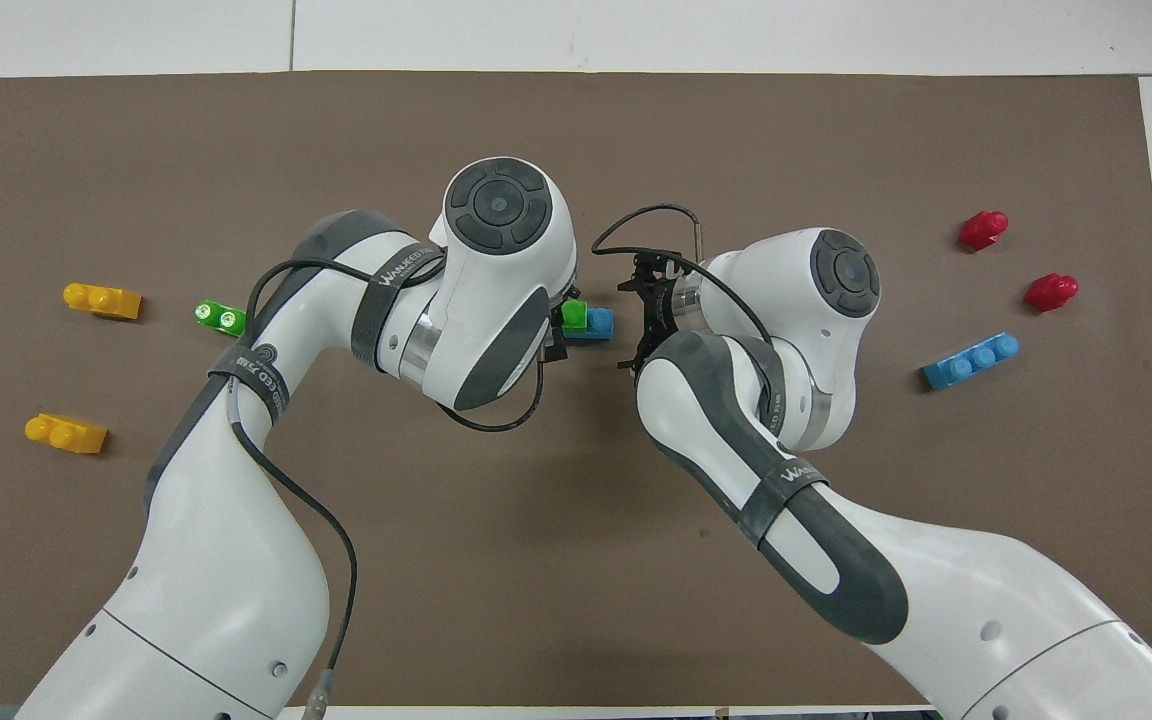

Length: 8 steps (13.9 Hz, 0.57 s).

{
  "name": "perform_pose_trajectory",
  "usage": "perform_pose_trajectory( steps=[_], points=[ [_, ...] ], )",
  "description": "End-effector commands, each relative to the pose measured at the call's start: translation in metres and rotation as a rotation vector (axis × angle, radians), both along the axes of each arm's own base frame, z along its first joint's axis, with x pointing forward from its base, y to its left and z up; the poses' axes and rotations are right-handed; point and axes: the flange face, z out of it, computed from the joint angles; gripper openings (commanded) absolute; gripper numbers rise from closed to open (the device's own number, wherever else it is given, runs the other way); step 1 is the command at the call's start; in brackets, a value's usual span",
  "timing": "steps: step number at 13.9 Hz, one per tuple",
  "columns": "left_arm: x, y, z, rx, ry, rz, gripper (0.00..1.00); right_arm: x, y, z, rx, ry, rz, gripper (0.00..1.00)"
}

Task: Remove green block with left arm and hold with right
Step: 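Grasp the green block with the left gripper while the right grasps blue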

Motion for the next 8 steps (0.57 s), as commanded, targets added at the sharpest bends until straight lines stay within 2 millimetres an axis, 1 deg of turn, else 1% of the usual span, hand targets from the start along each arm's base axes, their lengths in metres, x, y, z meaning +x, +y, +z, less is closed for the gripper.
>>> perform_pose_trajectory(
  steps=[1, 3, 4, 5, 8],
  points=[
    [-0.004, -0.002, -0.003, 0.026, -0.007, 0.004, 1.00, 0.004, 0.001, -0.004, 0.018, -0.013, -0.017, 0.95],
    [-0.007, -0.004, -0.005, 0.026, -0.005, 0.000, 1.00, 0.005, 0.003, -0.007, 0.016, -0.025, -0.021, 0.95],
    [-0.010, -0.003, -0.009, 0.032, 0.002, -0.002, 1.00, 0.001, 0.010, -0.011, 0.014, -0.025, -0.013, 0.95],
    [-0.013, -0.006, -0.010, 0.033, 0.003, -0.009, 1.00, 0.001, 0.013, -0.012, 0.019, -0.028, -0.021, 0.95],
    [-0.013, -0.007, -0.008, 0.031, -0.001, -0.011, 1.00, 0.002, 0.017, -0.020, 0.019, -0.038, -0.029, 0.95]
  ],
)
